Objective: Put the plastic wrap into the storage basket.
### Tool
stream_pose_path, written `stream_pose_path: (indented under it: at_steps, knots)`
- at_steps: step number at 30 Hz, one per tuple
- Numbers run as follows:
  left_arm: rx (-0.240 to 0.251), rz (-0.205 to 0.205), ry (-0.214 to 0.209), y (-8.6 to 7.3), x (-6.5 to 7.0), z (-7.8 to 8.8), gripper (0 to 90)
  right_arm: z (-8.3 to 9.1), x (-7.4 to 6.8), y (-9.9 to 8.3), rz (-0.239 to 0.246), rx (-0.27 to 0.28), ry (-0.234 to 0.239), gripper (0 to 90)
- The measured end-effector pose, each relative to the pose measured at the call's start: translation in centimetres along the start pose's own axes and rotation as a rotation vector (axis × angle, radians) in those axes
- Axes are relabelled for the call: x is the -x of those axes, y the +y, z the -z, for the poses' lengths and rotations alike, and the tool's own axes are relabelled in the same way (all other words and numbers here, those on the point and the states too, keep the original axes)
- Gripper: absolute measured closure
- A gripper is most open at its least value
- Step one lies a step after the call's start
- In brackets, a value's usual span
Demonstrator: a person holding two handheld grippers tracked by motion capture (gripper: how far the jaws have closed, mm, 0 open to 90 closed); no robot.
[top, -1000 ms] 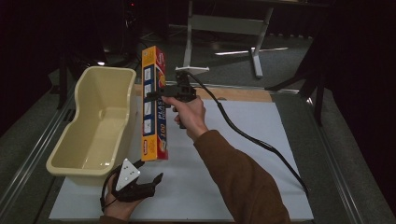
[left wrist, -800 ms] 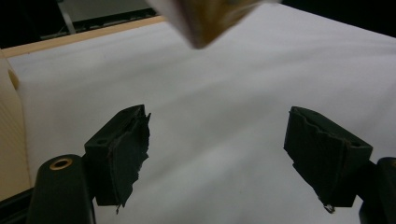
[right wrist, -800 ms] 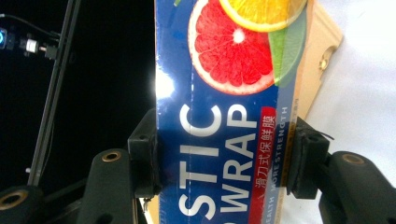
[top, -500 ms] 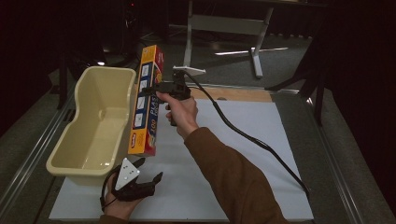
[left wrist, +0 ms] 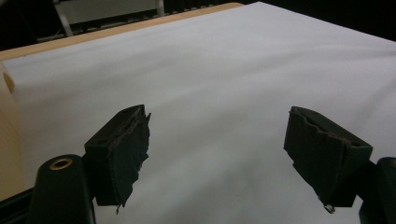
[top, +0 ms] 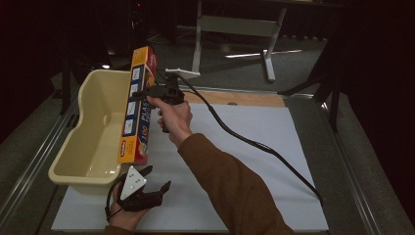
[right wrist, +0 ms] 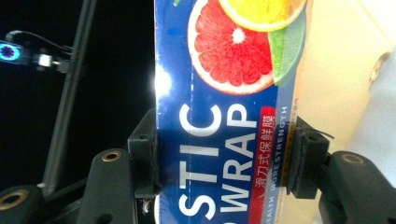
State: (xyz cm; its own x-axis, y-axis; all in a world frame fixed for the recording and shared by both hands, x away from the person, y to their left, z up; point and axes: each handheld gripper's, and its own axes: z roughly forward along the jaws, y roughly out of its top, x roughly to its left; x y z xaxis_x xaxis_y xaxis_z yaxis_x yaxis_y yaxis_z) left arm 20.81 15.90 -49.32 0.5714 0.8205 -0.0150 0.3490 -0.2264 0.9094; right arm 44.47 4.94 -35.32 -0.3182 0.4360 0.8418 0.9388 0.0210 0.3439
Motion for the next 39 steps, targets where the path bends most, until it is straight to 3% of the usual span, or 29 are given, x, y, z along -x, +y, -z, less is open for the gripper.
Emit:
stream_pose_path:
  at_steps: [4,5,11,13,18,25,31,39]
  knots:
    - [0.003,0.001,-0.005,0.0,0.0,0.0,21.9,-0.8,0.1,0.0,-0.036,0.0,0.029,41.5]
    - [0.003,-0.001,-0.004,0.0,0.0,0.1,21.9,-1.6,-0.3,-0.2,-0.022,0.001,0.014,41.5]
    - [0.012,-0.002,-0.005,0.0,0.0,0.2,21.9,-2.7,-1.5,-0.4,-0.008,-0.001,0.01,41.5]
    - [0.009,-0.002,-0.005,0.0,0.0,0.2,21.9,-3.3,-1.9,-0.7,-0.036,-0.002,0.046,41.6]
    - [0.014,-0.002,-0.005,0.0,0.1,0.4,21.9,-4.2,-2.4,-1.1,-0.035,0.012,0.055,41.6]
    - [0.016,0.006,-0.011,-0.1,0.1,0.4,21.9,-5.6,-1.7,-1.6,-0.093,0.047,0.061,41.6]
    - [0.017,0.009,-0.011,-0.2,0.0,0.6,21.8,-6.3,-1.5,-2.2,-0.108,0.066,0.057,41.4]
    - [0.019,0.011,-0.002,-0.3,0.0,0.9,21.9,-7.1,-0.8,-2.9,-0.109,0.057,0.016,41.0]
